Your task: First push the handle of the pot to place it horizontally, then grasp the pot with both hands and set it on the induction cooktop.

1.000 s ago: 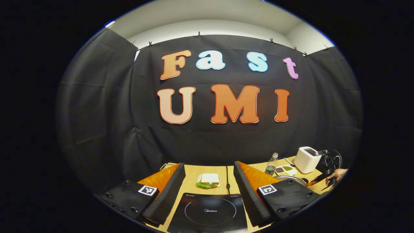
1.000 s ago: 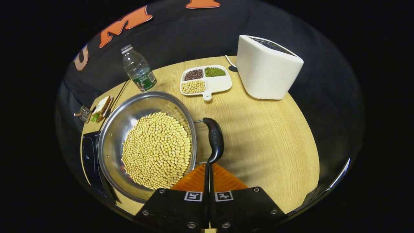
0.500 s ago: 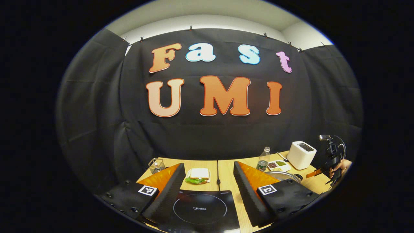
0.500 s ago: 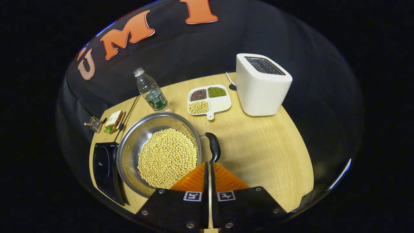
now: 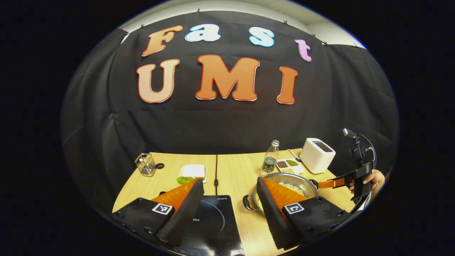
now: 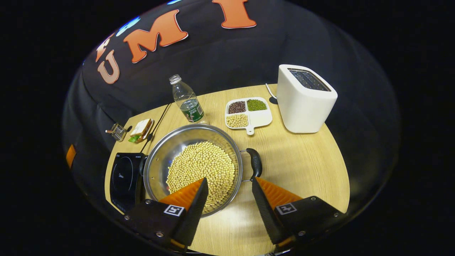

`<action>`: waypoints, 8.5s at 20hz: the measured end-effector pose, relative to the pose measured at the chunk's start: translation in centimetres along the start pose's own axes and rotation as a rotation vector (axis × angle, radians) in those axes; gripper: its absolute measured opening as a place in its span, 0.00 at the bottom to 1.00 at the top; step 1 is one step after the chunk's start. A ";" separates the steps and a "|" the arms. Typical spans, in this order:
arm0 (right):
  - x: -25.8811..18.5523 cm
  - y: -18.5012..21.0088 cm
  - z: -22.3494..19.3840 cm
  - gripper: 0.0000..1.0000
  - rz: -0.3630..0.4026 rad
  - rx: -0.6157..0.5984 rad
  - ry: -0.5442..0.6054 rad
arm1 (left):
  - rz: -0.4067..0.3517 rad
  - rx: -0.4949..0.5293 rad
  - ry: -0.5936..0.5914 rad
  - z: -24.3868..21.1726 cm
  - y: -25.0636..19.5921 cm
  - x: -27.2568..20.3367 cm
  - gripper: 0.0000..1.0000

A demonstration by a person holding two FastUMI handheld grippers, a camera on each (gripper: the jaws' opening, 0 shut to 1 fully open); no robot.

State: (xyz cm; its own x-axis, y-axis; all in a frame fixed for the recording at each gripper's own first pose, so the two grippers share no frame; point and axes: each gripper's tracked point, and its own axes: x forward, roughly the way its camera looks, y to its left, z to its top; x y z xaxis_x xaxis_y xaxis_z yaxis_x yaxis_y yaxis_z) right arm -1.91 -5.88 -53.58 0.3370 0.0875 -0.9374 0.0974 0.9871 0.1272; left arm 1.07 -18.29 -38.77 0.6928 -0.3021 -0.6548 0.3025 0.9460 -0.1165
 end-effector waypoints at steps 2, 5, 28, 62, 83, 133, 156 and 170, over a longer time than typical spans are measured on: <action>0.4 -0.1 0.0 0.83 -0.003 -0.014 -0.002 | -0.047 0.011 0.059 -2.2 -1.7 1.6 0.99; 1.1 -0.2 0.0 0.89 -0.013 -0.022 -0.001 | -0.066 0.004 0.143 -5.1 -3.2 4.5 0.98; 8.0 -3.0 -1.7 0.94 -0.091 -0.042 0.068 | 0.036 -0.012 0.403 -17.9 -4.4 18.4 0.99; 4.5 -0.5 -2.1 0.54 -0.141 0.021 -0.009 | 0.072 -0.044 0.279 -15.6 -3.8 16.4 0.75; 0.8 20.9 -0.3 0.54 0.045 -0.175 -0.084 | 0.309 -0.104 0.177 -10.4 15.4 1.7 0.72; 8.3 31.5 -5.8 0.54 0.084 -0.249 0.039 | 0.387 -0.170 0.312 -11.3 26.5 -3.7 0.73; 1.2 30.8 -1.6 0.80 0.179 -0.256 -0.199 | 0.456 -0.054 0.000 -2.0 24.2 -8.4 0.83; -19.1 19.0 9.8 0.94 0.143 -0.269 -0.637 | 0.347 -0.023 -0.354 15.0 12.6 -16.2 0.88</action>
State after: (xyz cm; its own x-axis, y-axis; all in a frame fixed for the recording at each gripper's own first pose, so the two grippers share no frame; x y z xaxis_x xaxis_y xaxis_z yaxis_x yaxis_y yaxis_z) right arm 2.64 9.90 -30.09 0.8195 0.2046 -0.5353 -0.1963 0.9778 0.0732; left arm 3.48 -3.25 -18.40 0.9309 0.0137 -0.3649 0.0025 0.9990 0.0441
